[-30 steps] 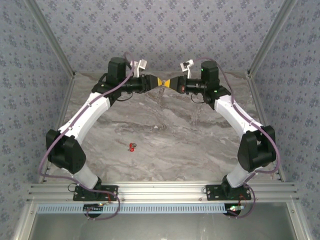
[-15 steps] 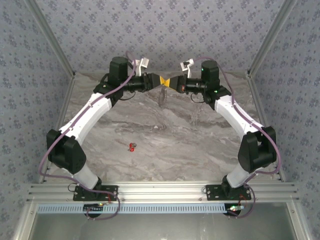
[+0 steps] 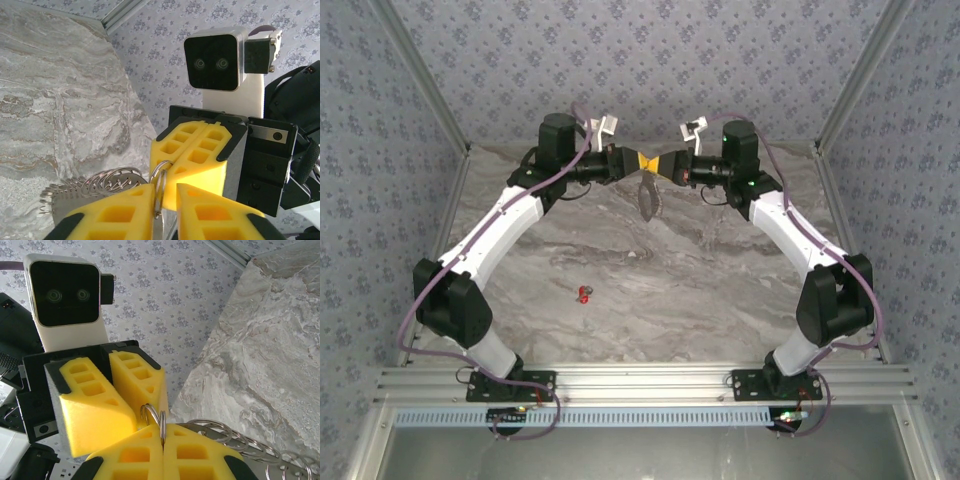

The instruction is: Put the keys on the keyring

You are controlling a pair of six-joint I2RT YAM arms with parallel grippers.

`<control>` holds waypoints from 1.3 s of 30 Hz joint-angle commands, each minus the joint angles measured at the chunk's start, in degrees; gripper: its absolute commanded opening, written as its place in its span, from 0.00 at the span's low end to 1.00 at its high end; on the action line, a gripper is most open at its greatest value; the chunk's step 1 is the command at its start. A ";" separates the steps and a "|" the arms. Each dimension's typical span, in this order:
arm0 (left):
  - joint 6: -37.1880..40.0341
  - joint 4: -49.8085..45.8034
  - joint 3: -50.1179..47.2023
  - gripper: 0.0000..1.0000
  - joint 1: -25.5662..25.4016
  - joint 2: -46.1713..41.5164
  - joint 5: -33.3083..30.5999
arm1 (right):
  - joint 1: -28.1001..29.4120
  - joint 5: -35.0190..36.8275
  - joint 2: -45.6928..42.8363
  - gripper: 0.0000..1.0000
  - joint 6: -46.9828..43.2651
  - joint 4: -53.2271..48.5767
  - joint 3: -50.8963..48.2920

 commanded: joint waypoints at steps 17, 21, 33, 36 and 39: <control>3.37 0.87 0.81 0.00 -0.60 -4.21 -2.98 | -10.98 4.18 -11.14 0.39 14.78 12.75 -9.44; 5.03 1.36 1.79 0.00 -0.54 -4.74 -3.09 | -9.50 4.92 -11.72 0.40 14.18 11.26 -7.46; 7.02 15.86 0.00 0.00 -0.70 -9.22 -2.23 | -3.99 5.31 -8.85 0.46 7.17 4.70 3.46; 7.70 17.18 0.47 0.00 -0.72 -9.87 -1.93 | -3.77 4.62 -7.81 0.46 7.09 5.83 5.27; 7.87 17.41 1.39 0.00 -0.79 -9.83 -0.98 | -3.10 3.23 -6.45 0.45 6.97 6.33 7.71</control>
